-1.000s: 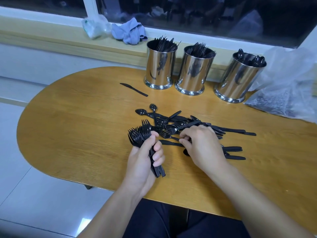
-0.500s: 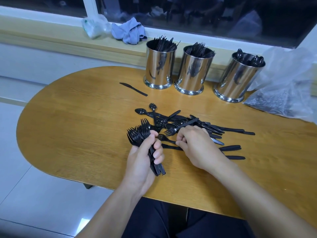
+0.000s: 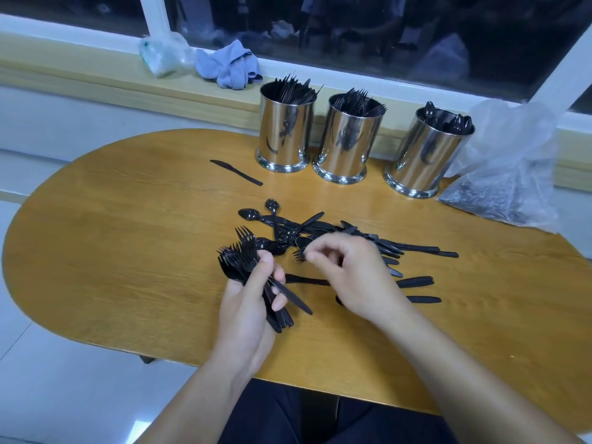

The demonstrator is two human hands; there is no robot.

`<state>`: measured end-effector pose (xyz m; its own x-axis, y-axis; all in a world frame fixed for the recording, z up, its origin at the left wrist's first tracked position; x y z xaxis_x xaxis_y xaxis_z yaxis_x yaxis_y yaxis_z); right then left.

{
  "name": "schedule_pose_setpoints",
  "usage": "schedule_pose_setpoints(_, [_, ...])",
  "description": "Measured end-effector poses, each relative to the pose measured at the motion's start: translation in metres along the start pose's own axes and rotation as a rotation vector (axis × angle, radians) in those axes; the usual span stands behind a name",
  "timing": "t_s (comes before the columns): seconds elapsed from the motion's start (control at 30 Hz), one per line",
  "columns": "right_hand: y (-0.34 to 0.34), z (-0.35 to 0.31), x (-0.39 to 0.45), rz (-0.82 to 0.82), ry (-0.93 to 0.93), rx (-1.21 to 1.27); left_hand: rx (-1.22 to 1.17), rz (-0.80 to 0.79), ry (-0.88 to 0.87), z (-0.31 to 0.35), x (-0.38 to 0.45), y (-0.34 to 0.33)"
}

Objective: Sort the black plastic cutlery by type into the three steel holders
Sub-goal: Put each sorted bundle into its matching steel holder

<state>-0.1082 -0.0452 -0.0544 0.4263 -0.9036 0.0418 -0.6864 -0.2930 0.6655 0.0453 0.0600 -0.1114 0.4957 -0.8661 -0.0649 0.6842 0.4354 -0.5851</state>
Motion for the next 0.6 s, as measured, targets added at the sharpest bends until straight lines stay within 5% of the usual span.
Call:
schedule_pose_setpoints(0.1, [0.019, 0.027, 0.028, 0.193, 0.017, -0.359, -0.060, 0.032, 0.020, -0.001, 0.000, -0.002])
schedule_pose_setpoints(0.27, [0.027, 0.044, 0.051, 0.202, 0.052, -0.651, -0.097, 0.064, 0.008, -0.002, 0.002, -0.002])
schedule_pose_setpoints(0.47, [0.029, 0.040, 0.051, 0.206, 0.047, -0.638, -0.129, 0.018, 0.065, -0.003, 0.001, -0.006])
schedule_pose_setpoints(0.6, [0.040, 0.021, 0.032, 0.198, -0.016, -0.453, 0.055, -0.049, -0.023, 0.002, 0.001, -0.006])
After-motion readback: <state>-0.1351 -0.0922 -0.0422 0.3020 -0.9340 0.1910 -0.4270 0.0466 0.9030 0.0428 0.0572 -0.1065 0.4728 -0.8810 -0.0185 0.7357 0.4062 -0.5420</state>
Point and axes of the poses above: each hand's wrist, its own x-axis towards the middle knuckle, its own y-axis out of the back of the hand, z = x × y, the point moved 5 cm from there along x, towards the middle knuckle, and after that the axes turned 10 degrees about -y, right-handed, at the moved point
